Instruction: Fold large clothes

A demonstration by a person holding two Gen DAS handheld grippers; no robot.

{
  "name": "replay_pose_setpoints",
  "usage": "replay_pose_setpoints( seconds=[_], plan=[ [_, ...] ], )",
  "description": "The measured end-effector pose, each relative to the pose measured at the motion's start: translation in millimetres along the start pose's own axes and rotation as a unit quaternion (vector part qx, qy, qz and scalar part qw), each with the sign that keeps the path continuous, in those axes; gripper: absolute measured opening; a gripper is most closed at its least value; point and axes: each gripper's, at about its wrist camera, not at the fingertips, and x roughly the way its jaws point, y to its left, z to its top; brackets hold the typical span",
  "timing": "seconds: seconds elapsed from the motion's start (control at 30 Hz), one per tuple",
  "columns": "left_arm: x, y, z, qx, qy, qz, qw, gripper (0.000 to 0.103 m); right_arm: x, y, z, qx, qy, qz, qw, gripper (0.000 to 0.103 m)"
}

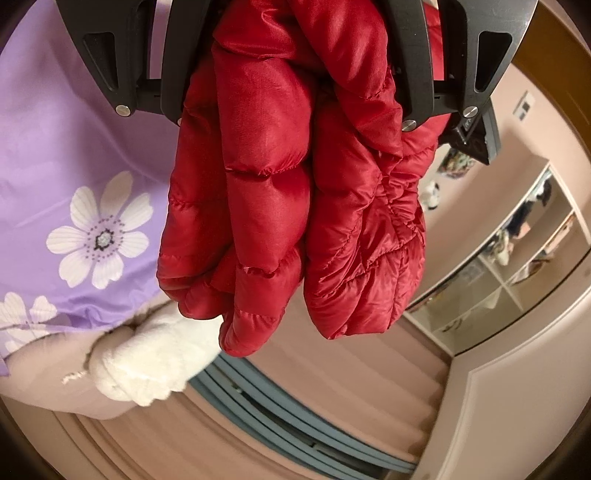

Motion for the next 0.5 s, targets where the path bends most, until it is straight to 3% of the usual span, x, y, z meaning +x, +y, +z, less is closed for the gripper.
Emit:
replay_pose_setpoints(
  seconds=[0.5],
  plan=[
    [107.3, 57.5, -35.0, -0.044, 0.069, -0.012, 0.9966, 0.075, 23.3, -57.1, -13.7, 0.013, 0.020, -0.089, 0.996, 0.062]
  ],
)
